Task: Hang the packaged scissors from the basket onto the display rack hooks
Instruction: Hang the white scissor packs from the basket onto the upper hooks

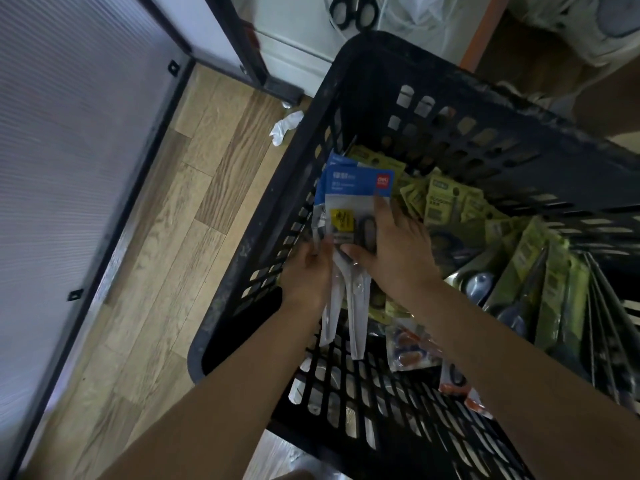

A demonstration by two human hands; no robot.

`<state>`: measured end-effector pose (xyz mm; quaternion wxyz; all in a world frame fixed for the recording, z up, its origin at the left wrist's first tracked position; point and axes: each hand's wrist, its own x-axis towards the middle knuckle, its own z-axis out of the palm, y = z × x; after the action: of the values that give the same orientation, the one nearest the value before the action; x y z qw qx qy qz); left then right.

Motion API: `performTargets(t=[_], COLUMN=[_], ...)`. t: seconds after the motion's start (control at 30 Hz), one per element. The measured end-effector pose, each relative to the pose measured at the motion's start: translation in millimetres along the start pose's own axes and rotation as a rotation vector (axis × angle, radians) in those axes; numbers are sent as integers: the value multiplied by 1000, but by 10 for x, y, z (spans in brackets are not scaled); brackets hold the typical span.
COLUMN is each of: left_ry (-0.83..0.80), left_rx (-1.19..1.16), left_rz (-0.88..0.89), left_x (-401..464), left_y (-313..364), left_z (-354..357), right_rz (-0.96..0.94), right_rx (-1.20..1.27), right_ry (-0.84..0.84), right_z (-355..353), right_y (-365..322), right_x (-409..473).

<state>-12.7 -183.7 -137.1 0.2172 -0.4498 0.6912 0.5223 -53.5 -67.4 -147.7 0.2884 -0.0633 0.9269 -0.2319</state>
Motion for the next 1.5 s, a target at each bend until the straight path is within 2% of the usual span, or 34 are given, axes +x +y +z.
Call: performTargets(t=[0.13,0.23,0.37,0.47,0.6,0.7,0.8,0.93,1.17,1.33,1.5], left_ry=[-53,-96,-129,-147,-134,-1,58,-60,-136,-136,-131], left_rx=[11,-75,-113,42,240,436,334,95,191,73,-139], left_rz=[-91,-172,-174,-121,-59,72,167,105,151,92,82], left_x=[9,23,49,98,203,191,210,206,-41,-540,-1269], left_y=[95,168,282,336,351,378,470,611,538,691,1207], left_z=[-52,-64,-37,1,68,121,171,277,170,-74,-497], right_rz=[135,172,265,308,366,357,346,371,494,435,313], right_rx=[314,533,730,754,717,723,692,743,1013,878,794], right_ry=[74,93,91,126,77,53,69,82,39,73,87], right_z=[-56,-109,-332,-533,-649,-634,-600,-564,-634,-964,-1729], right_y=[-43,-43,80,226,394,435,446,459,374,132,-325], right_x=[112,149,217,189,39,-8,32,33,-241,-640,-922])
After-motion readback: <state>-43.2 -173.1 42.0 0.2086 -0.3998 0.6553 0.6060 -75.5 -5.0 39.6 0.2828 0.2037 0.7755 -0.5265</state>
